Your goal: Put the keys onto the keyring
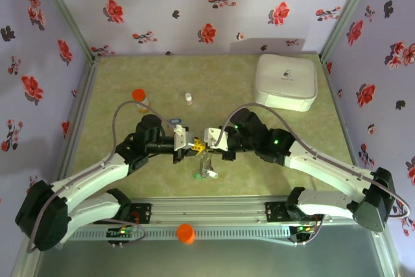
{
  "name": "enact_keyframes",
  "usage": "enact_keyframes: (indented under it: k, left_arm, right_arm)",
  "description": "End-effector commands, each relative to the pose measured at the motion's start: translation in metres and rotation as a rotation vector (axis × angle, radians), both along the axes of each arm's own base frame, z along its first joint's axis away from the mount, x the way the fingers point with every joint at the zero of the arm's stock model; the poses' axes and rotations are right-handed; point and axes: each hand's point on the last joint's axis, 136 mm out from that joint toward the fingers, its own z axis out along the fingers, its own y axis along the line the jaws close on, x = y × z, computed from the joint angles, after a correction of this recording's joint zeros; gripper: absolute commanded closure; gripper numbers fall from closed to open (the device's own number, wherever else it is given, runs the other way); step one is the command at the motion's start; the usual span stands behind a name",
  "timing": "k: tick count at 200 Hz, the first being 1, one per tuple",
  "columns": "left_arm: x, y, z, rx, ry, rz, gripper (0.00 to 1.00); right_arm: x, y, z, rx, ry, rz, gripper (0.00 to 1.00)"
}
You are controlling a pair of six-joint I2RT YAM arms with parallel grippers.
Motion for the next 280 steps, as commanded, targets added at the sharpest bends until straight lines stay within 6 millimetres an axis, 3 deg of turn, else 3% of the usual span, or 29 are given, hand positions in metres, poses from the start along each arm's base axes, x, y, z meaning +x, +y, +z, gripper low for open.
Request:
enact_keyframes:
  k: [1, 27, 93, 137, 177, 280]
  left_arm:
    - [-0.003, 0.0, 0.015, -0.04, -0.064, -0.009, 1.0]
    - [-0.001, 0.0, 0.017, -0.097, -0.092, 0.014, 1.0]
    - [0.003, -0.002, 0.02, -0.17, -0.086, 0.03, 1.0]
    - [0.003, -0.004, 0.021, -0.18, -0.068, 0.02, 1.0]
    - [0.001, -0.006, 0.022, -0.187, -0.057, 0.002, 1.0]
    - [0.0, -0.007, 0.032, -0.228, -0.064, -0.002, 1.0]
  right_arm:
    - [0.004, -0.001, 0.032, 0.193, 0.027, -0.029, 0.74]
    - [0.002, -0.015, 0.035, 0.327, 0.077, -0.047, 0.68]
    - [0.007, -0.026, 0.018, 0.315, 0.041, -0.119, 0.67]
    - [0.002, -0.02, 0.015, 0.261, -0.02, -0.045, 0.71]
    - [0.004, -0.013, 0.015, 0.26, -0.034, -0.042, 0.69]
    - [0.01, -0.014, -0.008, 0.172, -0.014, -0.072, 1.0]
